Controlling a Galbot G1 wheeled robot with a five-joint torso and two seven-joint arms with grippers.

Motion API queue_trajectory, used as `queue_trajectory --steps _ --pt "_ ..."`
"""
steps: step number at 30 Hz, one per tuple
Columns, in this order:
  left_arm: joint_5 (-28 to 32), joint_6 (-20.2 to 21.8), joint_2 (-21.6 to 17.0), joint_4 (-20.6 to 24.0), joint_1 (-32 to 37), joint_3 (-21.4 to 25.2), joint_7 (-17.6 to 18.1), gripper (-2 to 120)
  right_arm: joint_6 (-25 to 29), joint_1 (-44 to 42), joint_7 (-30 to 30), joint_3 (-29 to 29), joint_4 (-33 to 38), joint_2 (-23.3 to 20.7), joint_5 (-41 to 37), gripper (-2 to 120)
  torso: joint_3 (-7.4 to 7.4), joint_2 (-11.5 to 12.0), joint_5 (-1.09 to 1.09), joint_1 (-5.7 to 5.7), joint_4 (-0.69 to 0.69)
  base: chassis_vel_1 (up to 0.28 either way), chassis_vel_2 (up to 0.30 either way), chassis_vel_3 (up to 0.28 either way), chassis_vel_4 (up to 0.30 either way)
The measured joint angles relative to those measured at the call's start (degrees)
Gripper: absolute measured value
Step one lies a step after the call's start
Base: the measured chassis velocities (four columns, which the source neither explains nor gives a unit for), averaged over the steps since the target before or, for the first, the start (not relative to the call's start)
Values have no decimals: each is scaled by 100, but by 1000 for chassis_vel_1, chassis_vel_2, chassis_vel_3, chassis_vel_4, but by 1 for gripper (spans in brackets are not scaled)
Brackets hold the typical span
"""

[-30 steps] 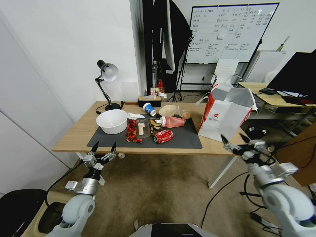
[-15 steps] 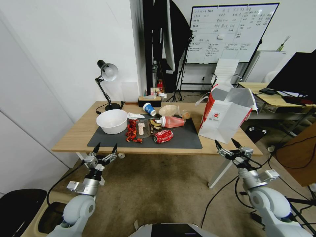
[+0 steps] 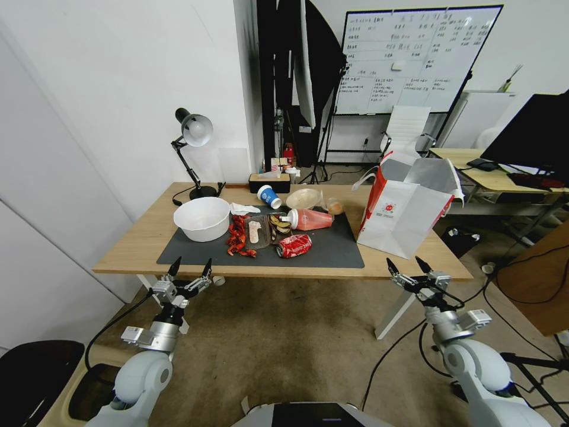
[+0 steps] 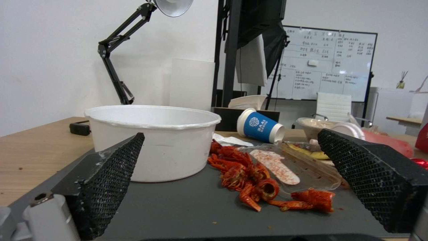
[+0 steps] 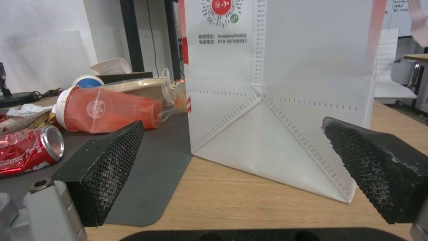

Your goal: Pick up the food delivery bag from the floor and place it on the table.

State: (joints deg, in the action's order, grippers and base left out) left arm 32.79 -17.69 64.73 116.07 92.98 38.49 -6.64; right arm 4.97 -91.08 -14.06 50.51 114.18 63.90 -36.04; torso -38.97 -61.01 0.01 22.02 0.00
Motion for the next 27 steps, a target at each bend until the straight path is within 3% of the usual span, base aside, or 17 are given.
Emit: queue_trajectory --steps 6,27 --pt "-355 -7 30 -66 -46 16 197 100 7 -34 -5 21 58 -5 -12 100 0 0 -1 0 0 0 0 0 0" --pt "-382 -27 24 -86 -36 23 280 100 24 -30 -53 33 30 -18 1 100 0 0 -1 0 0 0 0 0 0"
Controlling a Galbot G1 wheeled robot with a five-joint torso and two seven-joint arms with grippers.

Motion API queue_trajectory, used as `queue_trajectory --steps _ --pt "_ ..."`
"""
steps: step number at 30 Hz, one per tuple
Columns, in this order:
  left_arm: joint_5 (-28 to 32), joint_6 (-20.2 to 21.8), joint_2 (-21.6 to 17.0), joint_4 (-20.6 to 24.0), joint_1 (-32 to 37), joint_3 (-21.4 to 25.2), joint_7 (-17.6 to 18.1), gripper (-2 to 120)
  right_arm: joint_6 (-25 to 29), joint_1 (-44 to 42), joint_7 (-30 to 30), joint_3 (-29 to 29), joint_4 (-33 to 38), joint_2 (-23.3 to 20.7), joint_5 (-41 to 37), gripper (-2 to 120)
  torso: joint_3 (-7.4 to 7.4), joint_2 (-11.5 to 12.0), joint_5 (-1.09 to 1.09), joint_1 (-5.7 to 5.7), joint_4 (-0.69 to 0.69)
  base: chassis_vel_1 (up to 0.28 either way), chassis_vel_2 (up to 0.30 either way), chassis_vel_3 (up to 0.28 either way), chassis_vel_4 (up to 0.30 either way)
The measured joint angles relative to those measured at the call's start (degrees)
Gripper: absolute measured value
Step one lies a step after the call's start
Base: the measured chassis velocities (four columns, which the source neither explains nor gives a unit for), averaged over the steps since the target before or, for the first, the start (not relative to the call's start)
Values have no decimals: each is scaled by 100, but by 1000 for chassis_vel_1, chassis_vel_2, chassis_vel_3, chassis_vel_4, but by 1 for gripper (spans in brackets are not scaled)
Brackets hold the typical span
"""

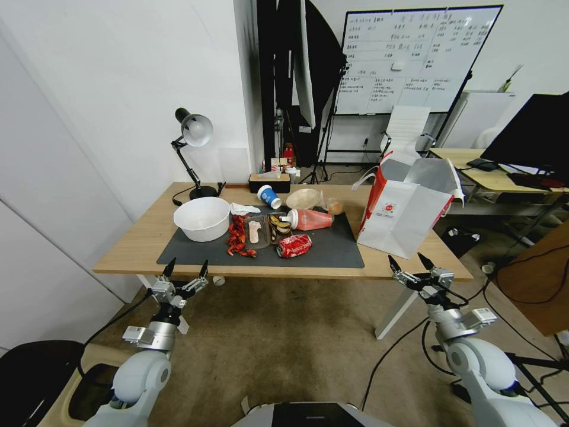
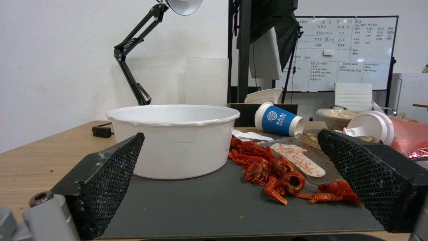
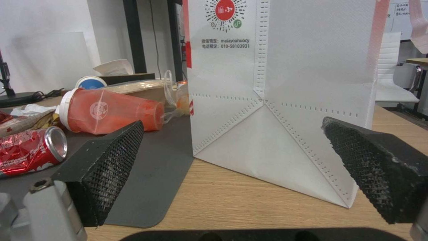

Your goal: Pick up the food delivery bag from the floor and place it on the table.

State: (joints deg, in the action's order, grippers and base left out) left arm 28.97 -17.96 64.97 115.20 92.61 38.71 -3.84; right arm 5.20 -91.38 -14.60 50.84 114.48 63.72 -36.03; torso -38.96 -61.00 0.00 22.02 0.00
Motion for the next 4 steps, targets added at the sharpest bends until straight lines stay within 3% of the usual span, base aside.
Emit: queue_trajectory --steps 4 --pt "0 0 0 0 0 0 0 100 2 0 0 0 0 0 0 100 0 0 0 0 0 0 0 0 0"
